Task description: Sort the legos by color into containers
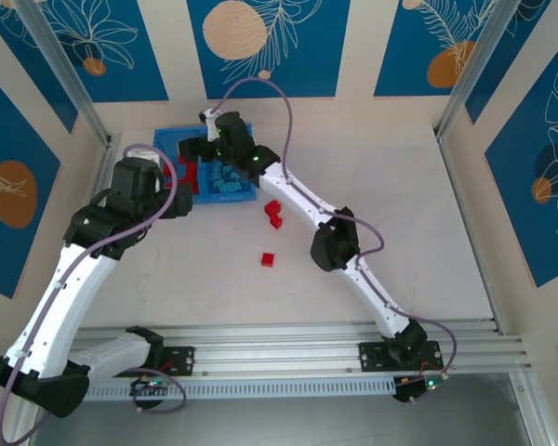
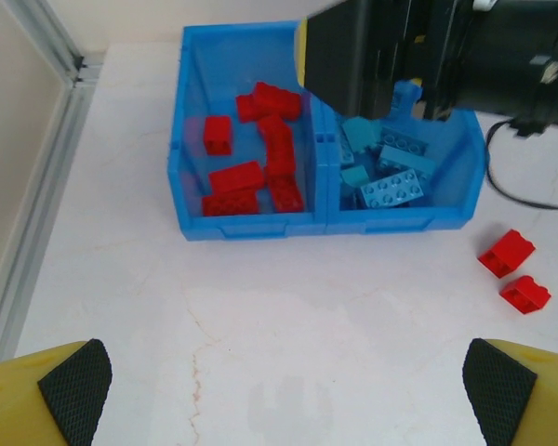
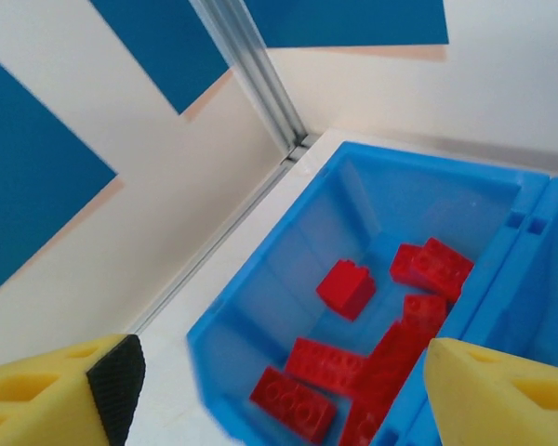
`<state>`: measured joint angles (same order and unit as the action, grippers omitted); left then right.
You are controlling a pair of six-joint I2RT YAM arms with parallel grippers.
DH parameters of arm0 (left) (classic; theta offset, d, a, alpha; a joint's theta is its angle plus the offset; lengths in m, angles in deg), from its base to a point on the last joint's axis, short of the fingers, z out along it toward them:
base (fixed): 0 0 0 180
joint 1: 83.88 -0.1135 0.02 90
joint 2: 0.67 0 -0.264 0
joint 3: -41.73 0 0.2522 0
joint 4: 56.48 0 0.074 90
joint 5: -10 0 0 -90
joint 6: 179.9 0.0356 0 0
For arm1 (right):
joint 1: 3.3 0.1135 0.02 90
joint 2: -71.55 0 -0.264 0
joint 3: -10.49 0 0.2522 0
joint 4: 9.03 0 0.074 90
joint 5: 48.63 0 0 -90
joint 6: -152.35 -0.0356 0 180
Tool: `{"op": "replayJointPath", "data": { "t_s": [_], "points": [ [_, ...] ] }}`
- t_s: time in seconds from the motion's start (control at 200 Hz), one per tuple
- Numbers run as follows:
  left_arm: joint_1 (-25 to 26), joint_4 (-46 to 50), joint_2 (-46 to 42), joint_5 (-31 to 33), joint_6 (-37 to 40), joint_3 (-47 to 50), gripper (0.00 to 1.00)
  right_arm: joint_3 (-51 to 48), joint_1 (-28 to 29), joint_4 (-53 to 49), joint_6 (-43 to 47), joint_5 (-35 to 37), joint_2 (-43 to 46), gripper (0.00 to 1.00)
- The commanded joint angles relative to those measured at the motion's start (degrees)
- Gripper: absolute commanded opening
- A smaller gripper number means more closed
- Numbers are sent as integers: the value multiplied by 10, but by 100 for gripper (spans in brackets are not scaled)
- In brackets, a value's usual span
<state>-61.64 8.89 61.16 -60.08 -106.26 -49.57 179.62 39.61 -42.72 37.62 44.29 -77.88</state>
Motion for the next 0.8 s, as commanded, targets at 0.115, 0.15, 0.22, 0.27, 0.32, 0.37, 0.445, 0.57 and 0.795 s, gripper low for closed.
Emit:
{"op": "replayJointPath", "data": {
  "t_s": [0.115,0.15,0.22,0.27,0.32,0.37,0.445,0.57,0.795],
  "points": [
    [-5,-10,35,-192,34,20,100,-206,-19,-81,-39,-45,263,85],
    [-2,-20,41,-223,35,32,100,-267,-24,-74,-41,-35,308,86],
    [11,-40,55,-269,43,58,100,-402,-35,-49,-44,-7,404,87],
    [30,-52,70,-283,54,76,100,-501,-45,-35,-51,22,471,89],
    [52,-60,91,-291,71,89,100,-584,-59,-33,-67,52,526,93],
    [76,-63,121,-308,91,93,100,-651,-77,-49,-91,70,580,100],
    [108,-45,188,-323,121,77,100,-735,-104,-86,-122,78,651,100],
    [149,-30,299,-322,130,37,100,-843,-132,-131,-146,99,753,100],
    [184,-73,429,-361,148,23,100,-943,-138,-189,-209,137,858,99]
  ]
}}
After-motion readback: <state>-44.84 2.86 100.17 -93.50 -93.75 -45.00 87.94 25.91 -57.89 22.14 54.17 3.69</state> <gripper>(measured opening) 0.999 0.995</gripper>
